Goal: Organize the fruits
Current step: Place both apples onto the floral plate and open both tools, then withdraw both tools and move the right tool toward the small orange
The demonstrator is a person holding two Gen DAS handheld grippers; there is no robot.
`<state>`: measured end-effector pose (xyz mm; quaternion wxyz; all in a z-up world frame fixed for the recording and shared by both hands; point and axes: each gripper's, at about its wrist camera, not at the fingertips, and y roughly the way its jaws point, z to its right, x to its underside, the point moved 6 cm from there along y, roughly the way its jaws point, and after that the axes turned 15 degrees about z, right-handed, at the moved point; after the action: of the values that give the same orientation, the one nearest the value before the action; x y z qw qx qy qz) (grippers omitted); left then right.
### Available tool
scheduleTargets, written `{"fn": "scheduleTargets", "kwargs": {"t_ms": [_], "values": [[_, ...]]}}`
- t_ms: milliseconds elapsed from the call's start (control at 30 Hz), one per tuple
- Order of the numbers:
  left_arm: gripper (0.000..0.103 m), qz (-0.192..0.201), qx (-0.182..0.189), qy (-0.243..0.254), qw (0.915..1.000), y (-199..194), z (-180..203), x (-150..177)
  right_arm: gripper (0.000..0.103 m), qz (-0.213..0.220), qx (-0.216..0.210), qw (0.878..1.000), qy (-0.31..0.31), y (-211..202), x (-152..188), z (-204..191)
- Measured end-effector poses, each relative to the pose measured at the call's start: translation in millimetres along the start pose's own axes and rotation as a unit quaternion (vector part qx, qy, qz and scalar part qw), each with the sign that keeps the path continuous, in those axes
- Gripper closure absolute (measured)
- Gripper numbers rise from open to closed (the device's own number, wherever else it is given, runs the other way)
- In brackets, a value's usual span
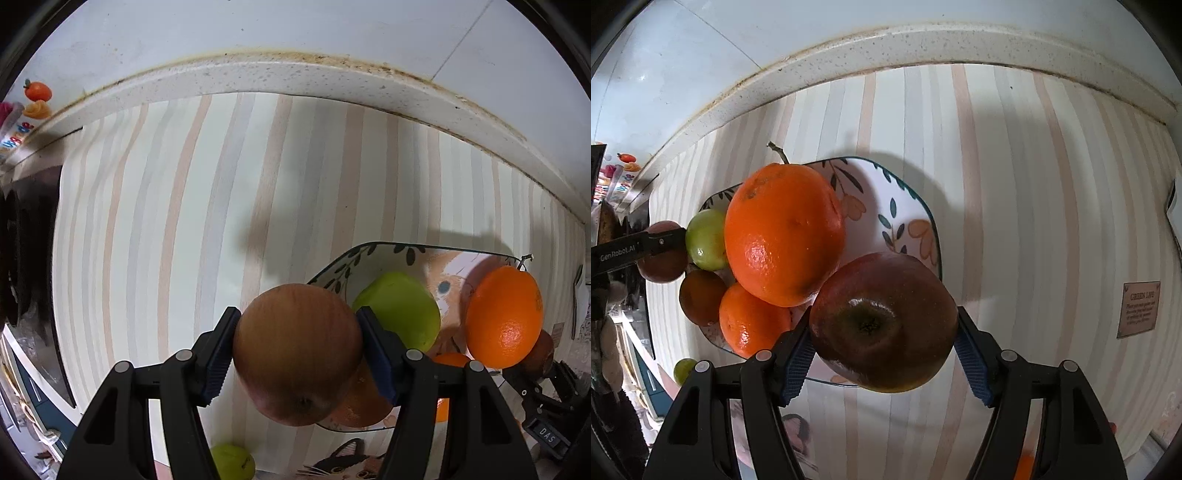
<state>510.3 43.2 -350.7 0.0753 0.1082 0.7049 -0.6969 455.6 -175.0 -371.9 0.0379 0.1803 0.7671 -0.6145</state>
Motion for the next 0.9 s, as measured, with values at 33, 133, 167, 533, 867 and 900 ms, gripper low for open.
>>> {"fn": "scheduleTargets", "kwargs": {"t_ms": [33, 133, 167, 533, 867, 900], "values": [[0.041, 0.0, 0.005, -0.002, 1.0, 0, -1, 0, 0.03, 0.0, 0.0, 1.0, 0.0, 0, 0, 0], [0.04, -0.007, 0.021, -0.013, 0.9997, -2, -1, 2, 0.029, -0.007, -0.004, 1.0, 0.002, 1, 0, -4], [0.04, -0.007, 0.023, -0.012, 0.9996, -2, -1, 2, 0.028, -0.007, -0.005, 1.0, 0.003, 0, 0, -5], [0.04, 0.015, 0.027, -0.007, 0.9995, -20, 2, 0, 0.015, 0.012, -0.01, 1.0, 0.013, -22, -12, -10], [0.017, 0.073, 0.035, -0.018, 0.9966, -78, -1, 17, 0.008, 0.043, 0.006, 0.999, -0.005, -67, -3, -11], [0.017, 0.079, 0.034, -0.018, 0.9961, -86, 0, 24, 0.008, 0.049, 0.007, 0.999, -0.008, -74, -1, -12]]}}
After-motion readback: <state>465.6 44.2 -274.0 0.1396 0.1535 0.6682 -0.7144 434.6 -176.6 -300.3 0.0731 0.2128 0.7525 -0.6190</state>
